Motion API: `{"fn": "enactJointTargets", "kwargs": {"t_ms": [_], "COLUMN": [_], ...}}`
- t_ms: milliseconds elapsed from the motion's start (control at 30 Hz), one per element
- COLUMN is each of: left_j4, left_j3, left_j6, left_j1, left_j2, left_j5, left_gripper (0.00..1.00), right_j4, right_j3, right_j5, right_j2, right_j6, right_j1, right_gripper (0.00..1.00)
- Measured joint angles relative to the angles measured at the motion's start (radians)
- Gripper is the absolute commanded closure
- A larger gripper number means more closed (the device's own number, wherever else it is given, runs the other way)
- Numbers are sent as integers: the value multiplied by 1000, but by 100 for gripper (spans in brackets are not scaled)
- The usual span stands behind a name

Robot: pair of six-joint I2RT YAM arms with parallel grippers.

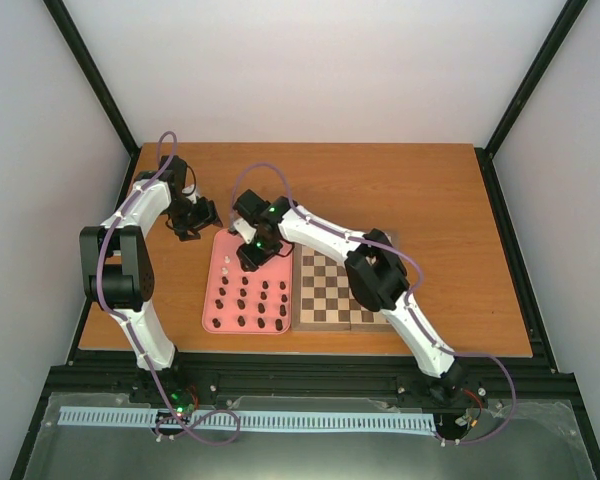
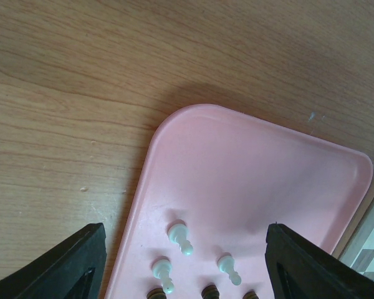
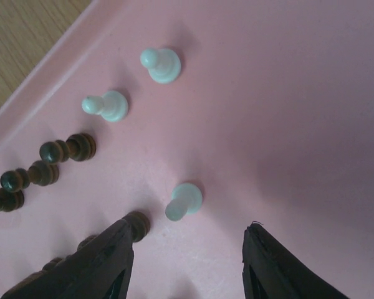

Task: Set up the chess pieces on the board
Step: Pick up the chess piece from the storage box.

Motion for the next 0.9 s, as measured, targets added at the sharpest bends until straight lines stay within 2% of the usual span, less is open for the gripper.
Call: {"fn": "enactJointTargets", "kwargs": {"t_ms": [400, 533, 800, 900], "left_j4": [1, 1, 2, 2], "left_j3": [-2, -5, -9, -10], "left_j6": [0, 0, 0, 0], "left_j1": [0, 0, 0, 0], "left_j2": [0, 0, 0, 0], "left_j5": [7, 10, 18, 18], "left_gripper": [21, 21, 21, 21], "right_j4": [2, -1, 0, 0], "right_j3": [64, 64, 65, 65], "right_j5": [-3, -3, -7, -9], "right_j2": [59, 66, 66, 66], "right_j6": [0, -1, 0, 2], "right_j1": [0, 0, 0, 0], "right_gripper": [63, 73, 84, 94]}}
